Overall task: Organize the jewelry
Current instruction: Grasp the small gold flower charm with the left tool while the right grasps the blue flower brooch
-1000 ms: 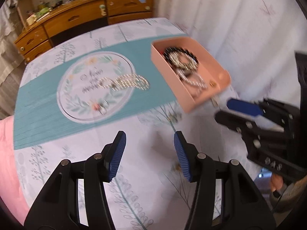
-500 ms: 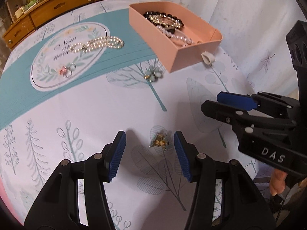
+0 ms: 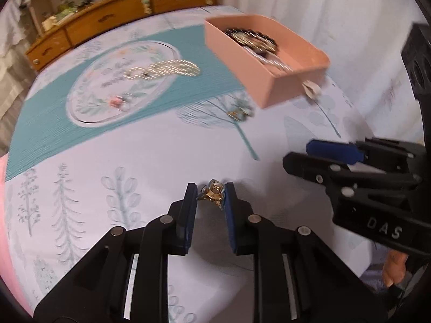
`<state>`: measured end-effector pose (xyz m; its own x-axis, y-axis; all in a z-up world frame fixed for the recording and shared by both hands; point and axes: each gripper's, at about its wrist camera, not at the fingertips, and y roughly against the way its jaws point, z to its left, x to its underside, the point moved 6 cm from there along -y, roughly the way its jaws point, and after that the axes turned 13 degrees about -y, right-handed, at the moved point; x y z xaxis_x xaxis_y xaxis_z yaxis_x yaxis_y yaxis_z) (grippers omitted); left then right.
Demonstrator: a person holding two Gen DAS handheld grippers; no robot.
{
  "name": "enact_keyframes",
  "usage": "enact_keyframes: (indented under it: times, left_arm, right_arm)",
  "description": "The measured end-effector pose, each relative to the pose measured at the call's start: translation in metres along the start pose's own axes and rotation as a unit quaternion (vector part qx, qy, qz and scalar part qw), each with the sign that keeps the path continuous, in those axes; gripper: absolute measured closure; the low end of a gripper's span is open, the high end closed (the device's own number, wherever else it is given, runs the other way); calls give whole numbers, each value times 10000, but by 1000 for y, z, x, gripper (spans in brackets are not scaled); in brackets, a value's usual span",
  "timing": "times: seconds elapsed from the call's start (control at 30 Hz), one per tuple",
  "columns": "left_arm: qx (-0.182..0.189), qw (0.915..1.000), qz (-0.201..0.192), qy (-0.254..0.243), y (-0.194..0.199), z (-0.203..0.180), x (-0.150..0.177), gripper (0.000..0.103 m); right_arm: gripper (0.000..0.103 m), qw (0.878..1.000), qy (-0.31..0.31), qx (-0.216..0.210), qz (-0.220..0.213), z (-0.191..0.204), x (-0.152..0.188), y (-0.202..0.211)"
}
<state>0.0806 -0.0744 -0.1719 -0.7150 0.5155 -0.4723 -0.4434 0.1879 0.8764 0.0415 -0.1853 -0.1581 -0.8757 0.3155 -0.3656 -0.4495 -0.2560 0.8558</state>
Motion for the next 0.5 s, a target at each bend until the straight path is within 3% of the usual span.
enact_keyframes:
  times: [0.2, 0.5]
  left_arm:
    - [-348, 9988, -198, 281, 10, 33, -10, 85]
    - [-268, 9955, -293, 863, 6, 73, -11, 85]
  right_arm:
    - [66, 9991, 371, -129, -145, 30, -9, -11]
    - [66, 9981, 526, 125, -312, 47, -31, -38]
